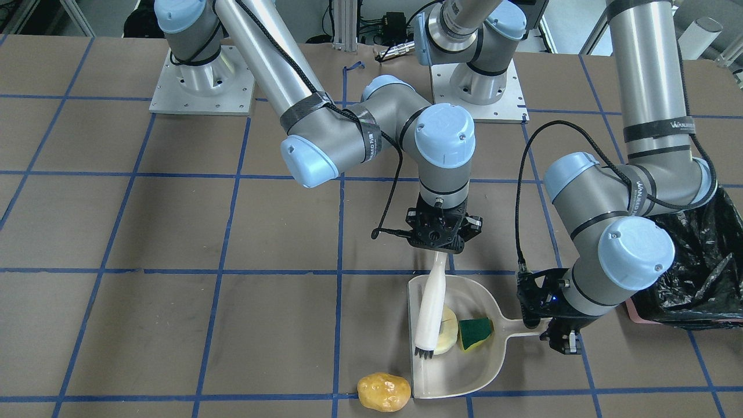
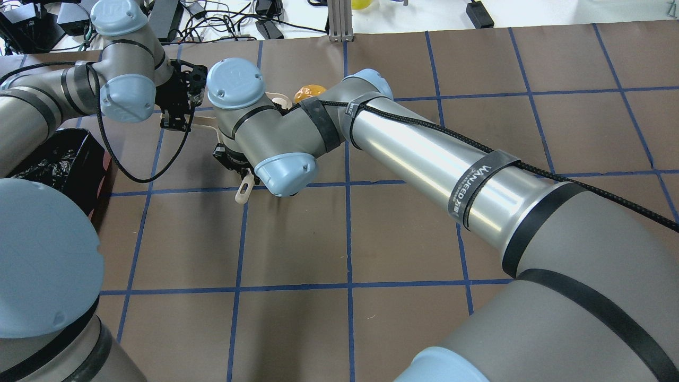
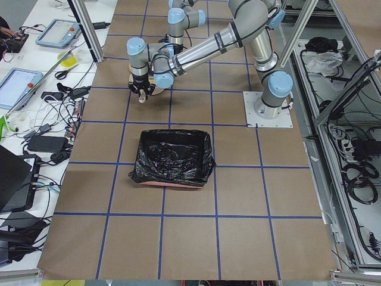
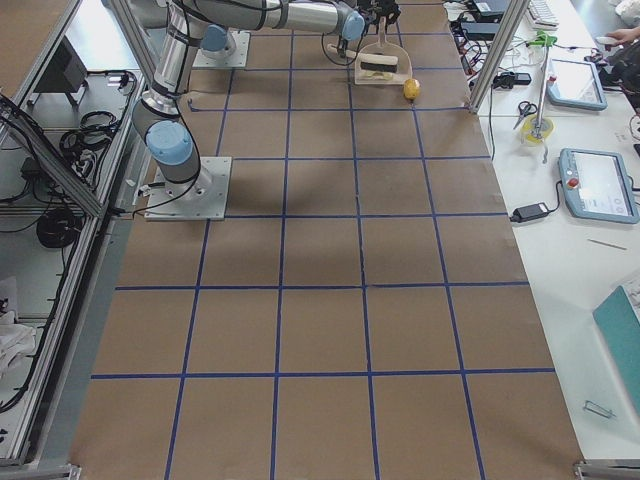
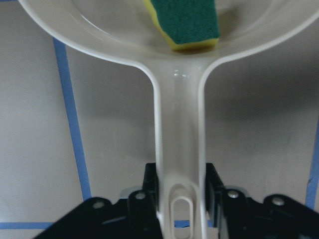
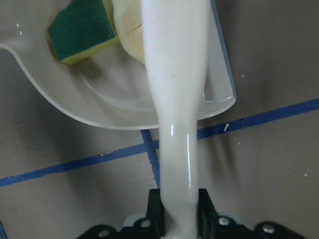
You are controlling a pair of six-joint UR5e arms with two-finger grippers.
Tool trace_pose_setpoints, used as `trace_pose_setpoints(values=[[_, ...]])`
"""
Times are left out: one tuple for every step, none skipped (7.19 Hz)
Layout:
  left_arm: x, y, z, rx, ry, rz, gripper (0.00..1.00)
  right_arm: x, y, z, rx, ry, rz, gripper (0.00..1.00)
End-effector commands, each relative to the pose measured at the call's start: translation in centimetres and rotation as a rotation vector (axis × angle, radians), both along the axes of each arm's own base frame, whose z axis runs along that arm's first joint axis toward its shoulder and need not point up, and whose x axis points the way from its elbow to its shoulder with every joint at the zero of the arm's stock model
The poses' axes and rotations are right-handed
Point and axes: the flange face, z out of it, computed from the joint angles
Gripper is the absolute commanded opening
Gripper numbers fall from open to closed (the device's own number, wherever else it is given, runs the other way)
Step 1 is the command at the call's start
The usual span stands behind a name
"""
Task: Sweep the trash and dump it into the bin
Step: 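Sweep the sponge and banana peel into the dustpan with the right gripper's brush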
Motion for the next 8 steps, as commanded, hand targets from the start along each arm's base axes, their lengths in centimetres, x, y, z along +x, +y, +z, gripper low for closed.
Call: trace_pose_setpoints(values=[[0.0,0.0,0.1,-0.003,-0.001,0.001,0.00,-3.8,-1.6,3.2,0.009,0.034,0.008,0.00],[0.0,0.0,0.1,-0.001,-0.004,0.001,0.00,-6.7,-2.3,5.2,0.024,0.065,0.056,0.00],[0.1,0.0,-0.1,0.003,-0.008,0.000,0.00,-10.3,-3.7,6.4,0.023,0.126,0.076,0.00],[0.1,0.0,-0.2,0.006,-0.007,0.001,0.00,-12.9,-4.4,7.2,0.027,0.165,0.155,0.00],[0.1,0.1,-0.2,0.006,-0.007,0.001,0.00,-14.4,-5.3,7.2,0.016,0.191,0.206,0.00],[0.1,0.0,-0.2,0.006,-0.007,0.003,0.00,-15.8,-6.5,6.7,0.002,0.222,0.265,0.00],[0.1,0.0,-0.1,0.003,-0.008,0.003,0.00,-17.3,-8.0,4.6,0.016,0.266,0.335,0.00],[0.1,0.0,-0.1,0.005,-0.010,0.004,0.00,-17.6,-9.1,2.0,0.028,0.272,0.340,0.00]])
